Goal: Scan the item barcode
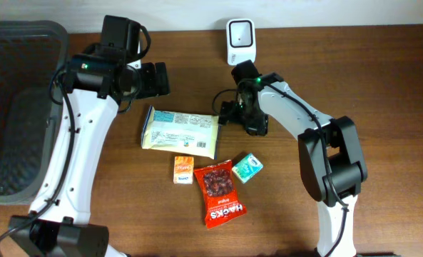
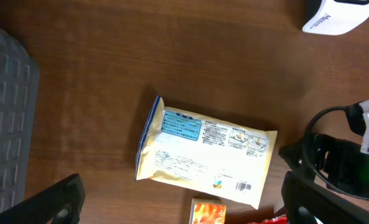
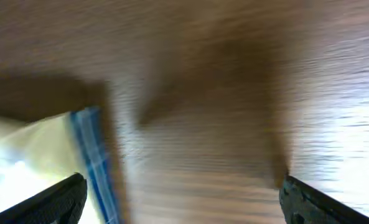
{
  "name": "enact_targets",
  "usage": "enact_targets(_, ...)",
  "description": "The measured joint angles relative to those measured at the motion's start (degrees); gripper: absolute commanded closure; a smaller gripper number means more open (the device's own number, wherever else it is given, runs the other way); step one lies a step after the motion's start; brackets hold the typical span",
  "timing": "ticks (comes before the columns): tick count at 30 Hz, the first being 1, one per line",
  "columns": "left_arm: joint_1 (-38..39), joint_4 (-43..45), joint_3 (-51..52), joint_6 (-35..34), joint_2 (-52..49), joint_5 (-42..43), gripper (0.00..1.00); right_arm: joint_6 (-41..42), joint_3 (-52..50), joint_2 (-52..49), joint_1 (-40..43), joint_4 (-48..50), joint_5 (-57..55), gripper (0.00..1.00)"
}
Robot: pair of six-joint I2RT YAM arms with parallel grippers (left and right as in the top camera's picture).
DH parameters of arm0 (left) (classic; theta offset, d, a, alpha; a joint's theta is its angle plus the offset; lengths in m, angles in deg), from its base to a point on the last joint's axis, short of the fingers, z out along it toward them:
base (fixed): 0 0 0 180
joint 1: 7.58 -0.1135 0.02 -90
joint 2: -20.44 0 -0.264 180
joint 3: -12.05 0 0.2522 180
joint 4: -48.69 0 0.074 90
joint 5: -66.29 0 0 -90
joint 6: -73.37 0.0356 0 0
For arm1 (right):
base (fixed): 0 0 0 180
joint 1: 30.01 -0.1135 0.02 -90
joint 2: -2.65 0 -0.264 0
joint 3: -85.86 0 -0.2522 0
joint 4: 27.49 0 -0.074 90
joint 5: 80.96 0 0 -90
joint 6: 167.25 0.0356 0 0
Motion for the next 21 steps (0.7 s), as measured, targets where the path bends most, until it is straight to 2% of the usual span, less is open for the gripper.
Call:
enact_targets(5,0.0,0.0,0.0,0.0,0.0,0.0,0.01,-1.8,1.0,1.7,1.1,-2.4,6.1,0.01)
enact_targets(10,0.0,0.0,0.0,0.0,0.0,0.0,0.01,-3.8,1.8,19.1,1.7,0.0,0.9,0.01)
enact_targets(12,0.0,0.0,0.0,0.0,0.0,0.0,0.01,-3.9,2.8,21.8,1.7,0.4,-0.9,0.01)
enact_targets(15,0.0,0.0,0.0,0.0,0.0,0.0,0.01,-3.9,1.8,18.7,1.2,2.8,-1.9,0.01)
enact_targets(17,0.0,-0.2,0.0,0.0,0.0,0.0,0.01,-4.1,0.1,12.4,-0.5,5.7,-1.5,0.03)
enact_targets(21,0.0,-0.3,0.0,0.0,0.0,-1.7,0.01,-6.7,-0.5,4.9,-3.4,12.4,7.4,0.06)
